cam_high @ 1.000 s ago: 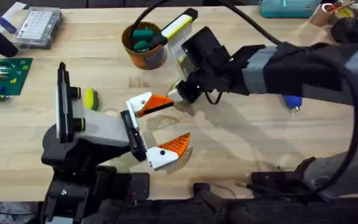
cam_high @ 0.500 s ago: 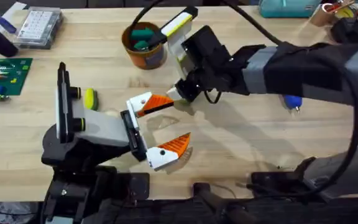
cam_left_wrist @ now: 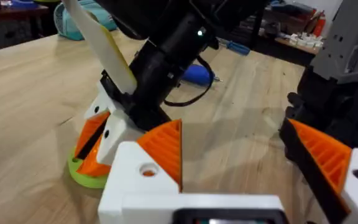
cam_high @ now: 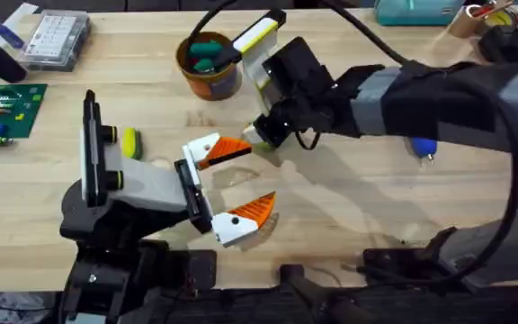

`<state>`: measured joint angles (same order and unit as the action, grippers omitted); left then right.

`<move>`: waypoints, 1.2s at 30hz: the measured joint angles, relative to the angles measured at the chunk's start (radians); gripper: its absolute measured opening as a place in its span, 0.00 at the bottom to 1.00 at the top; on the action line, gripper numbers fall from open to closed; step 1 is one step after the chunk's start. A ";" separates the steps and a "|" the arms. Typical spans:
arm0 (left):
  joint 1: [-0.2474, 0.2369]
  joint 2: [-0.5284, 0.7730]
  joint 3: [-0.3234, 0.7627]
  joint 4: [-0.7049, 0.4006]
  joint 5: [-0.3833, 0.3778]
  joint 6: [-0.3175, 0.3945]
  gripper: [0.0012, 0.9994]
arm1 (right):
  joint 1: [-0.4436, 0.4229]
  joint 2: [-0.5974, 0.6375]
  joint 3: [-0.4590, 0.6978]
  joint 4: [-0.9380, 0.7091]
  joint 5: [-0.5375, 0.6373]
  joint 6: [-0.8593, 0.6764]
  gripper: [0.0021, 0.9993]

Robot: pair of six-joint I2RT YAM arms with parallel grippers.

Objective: Pick up the gripper from the table and insert it into the empty holder that is missing its gripper. Then pick up a screw, insert it into the mounting hole, and use the screwdriver to tighten it. Finally, clean up the table by picking up the vegetable and placing it into the bucket.

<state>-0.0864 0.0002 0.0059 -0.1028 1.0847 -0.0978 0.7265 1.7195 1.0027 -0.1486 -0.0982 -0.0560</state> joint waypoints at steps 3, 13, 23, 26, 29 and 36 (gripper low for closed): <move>0.000 0.000 0.000 0.000 0.000 0.000 0.98 | 0.000 0.000 0.000 0.000 0.000 0.000 0.19; 0.000 0.000 0.000 0.000 0.000 0.000 0.98 | 0.000 0.014 0.000 0.007 0.000 -0.001 0.22; 0.000 0.000 0.000 0.000 0.000 0.000 0.98 | 0.000 0.021 0.000 0.015 0.000 -0.004 0.00; 0.000 0.000 0.000 0.000 0.000 0.000 0.98 | 0.000 0.021 0.000 0.015 0.000 -0.004 0.00; 0.000 0.000 0.000 0.000 0.000 0.000 0.98 | 0.000 0.021 0.000 0.015 0.000 -0.004 0.00; 0.000 0.000 0.000 0.000 0.000 0.000 0.98 | 0.000 0.021 0.000 0.014 0.000 -0.004 0.00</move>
<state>-0.0864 0.0002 0.0059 -0.1028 1.0847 -0.0978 0.7261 1.7401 1.0031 -0.1341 -0.0982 -0.0597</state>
